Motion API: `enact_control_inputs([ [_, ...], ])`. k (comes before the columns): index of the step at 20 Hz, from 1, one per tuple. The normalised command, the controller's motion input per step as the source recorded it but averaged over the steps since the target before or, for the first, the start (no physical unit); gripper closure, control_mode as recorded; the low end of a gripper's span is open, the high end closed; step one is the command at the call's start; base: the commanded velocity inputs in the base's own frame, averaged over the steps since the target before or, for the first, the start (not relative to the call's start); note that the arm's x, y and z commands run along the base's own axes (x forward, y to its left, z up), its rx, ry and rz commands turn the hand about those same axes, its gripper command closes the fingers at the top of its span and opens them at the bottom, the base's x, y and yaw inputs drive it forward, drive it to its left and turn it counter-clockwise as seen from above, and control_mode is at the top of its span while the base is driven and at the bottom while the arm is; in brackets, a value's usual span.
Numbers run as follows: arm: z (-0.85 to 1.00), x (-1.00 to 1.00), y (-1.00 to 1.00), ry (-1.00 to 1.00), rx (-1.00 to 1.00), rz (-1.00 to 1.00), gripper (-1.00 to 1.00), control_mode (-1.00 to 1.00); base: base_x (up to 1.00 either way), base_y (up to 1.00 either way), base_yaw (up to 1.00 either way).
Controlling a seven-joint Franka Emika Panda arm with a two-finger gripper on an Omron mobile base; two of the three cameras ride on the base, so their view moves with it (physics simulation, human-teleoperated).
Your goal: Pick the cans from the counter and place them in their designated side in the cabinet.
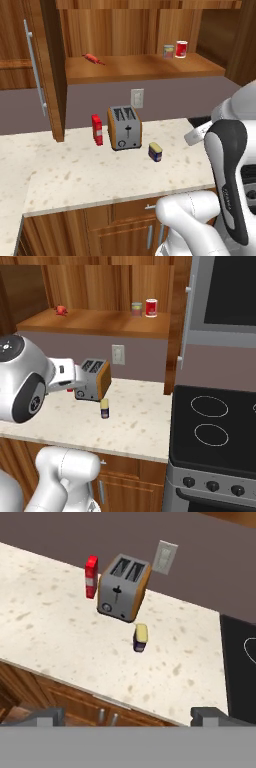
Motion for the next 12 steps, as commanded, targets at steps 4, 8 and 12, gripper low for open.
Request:
enact_control_inputs([
  [4,-0.12,0.18,0.0,0.12,0.03,-0.01,-1.0,-1.0,0.0,0.0,0.0],
  [8,-0.12,0.16,0.0,0.03,0.02,0.0,-1.0,-1.0,0.0,0.0,0.0],
  [12,-0.17,0.21,0.0,0.0,0.0,0.0,-1.0,-1.0,0.0,0.0,0.0],
])
